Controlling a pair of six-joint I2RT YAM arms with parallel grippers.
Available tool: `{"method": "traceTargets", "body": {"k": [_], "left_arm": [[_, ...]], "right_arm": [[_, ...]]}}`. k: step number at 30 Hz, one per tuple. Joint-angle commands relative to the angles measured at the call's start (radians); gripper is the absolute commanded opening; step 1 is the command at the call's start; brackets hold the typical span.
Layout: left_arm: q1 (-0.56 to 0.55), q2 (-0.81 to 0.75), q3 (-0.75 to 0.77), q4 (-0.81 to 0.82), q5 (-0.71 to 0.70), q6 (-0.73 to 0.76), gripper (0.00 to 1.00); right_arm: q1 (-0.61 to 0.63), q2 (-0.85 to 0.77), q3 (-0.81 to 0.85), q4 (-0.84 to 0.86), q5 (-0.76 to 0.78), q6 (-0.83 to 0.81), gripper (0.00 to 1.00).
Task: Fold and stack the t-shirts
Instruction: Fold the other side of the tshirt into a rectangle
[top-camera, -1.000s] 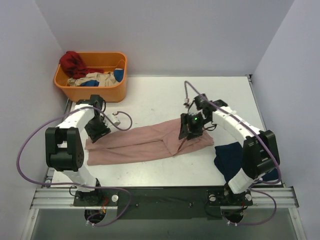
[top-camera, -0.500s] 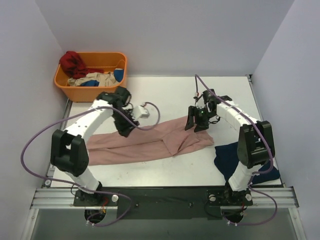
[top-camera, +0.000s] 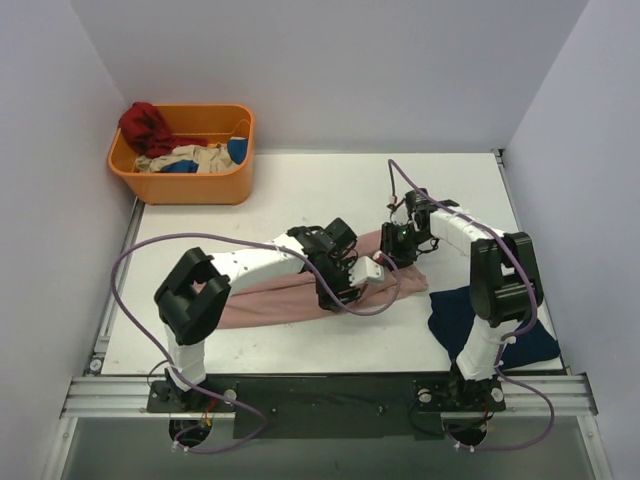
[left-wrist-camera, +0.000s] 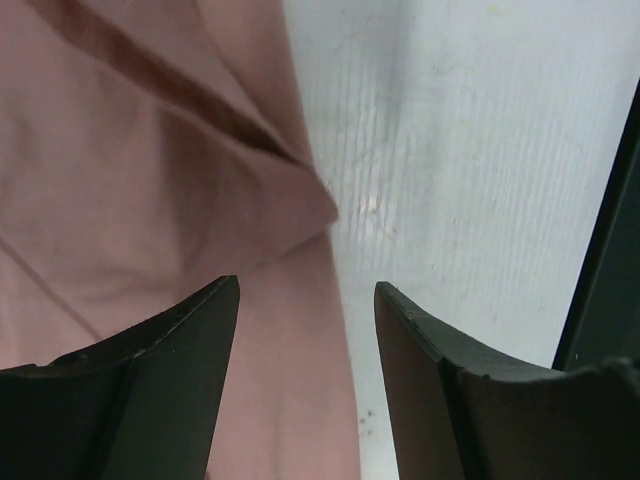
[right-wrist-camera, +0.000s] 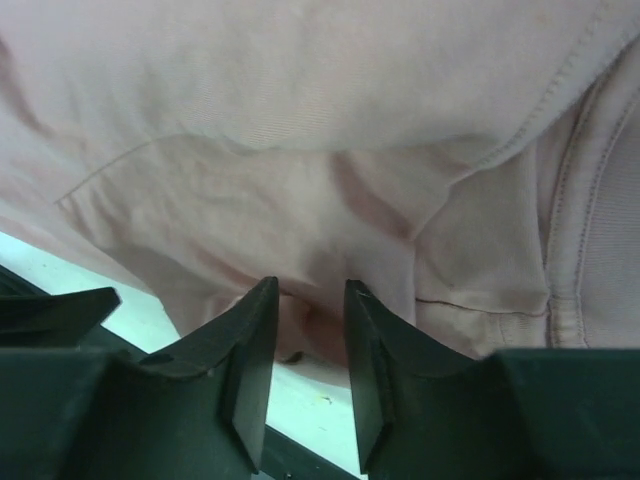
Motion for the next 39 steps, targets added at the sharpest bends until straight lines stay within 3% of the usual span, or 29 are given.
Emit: {"method": "traceTargets", "body": {"k": [1,9,11,14,17,25,33,37,39], "left_arm": [[-0.071,0.059,0.048,0.155,0.010,-0.070,0.67],[-0.100,0.114,0.046,0.206,-0.152,-0.092,0.62],[-0.099,0.105,0.037,0.203,-0.188,-0.095,0.54],[-0.096,0.099,0.028,0.224,-0.224,-0.099,0.23],[-0.090,0.096,0.052,0.194,-0.208,-0.111,0.00],[0.007,0.100,0.097,0.154,-0.114,-0.136,0.00],[0.012,0.123,0.052,0.192,-0.112,-0.118,0.00],[0.012,0.124,0.034,0.226,-0.172,-0.127,0.14],[0.012,0.123,0.042,0.231,-0.188,-0.125,0.19]], "right_arm": [[-0.030,-0.033,-0.039,-0.008,0.015,-0.015,0.31],[-0.040,-0.028,-0.060,0.001,-0.025,-0.027,0.35],[-0.038,-0.031,-0.070,0.015,-0.027,-0.025,0.33],[-0.038,-0.014,-0.068,0.018,-0.033,-0.019,0.18],[-0.038,-0.011,-0.062,0.020,-0.042,-0.012,0.01],[-0.060,0.004,-0.031,0.037,0.022,0.033,0.00],[-0.058,0.041,-0.008,0.061,0.051,0.050,0.00],[-0.058,0.047,0.009,0.069,0.064,0.044,0.00],[-0.058,0.049,0.022,0.073,0.068,0.045,0.10]]}}
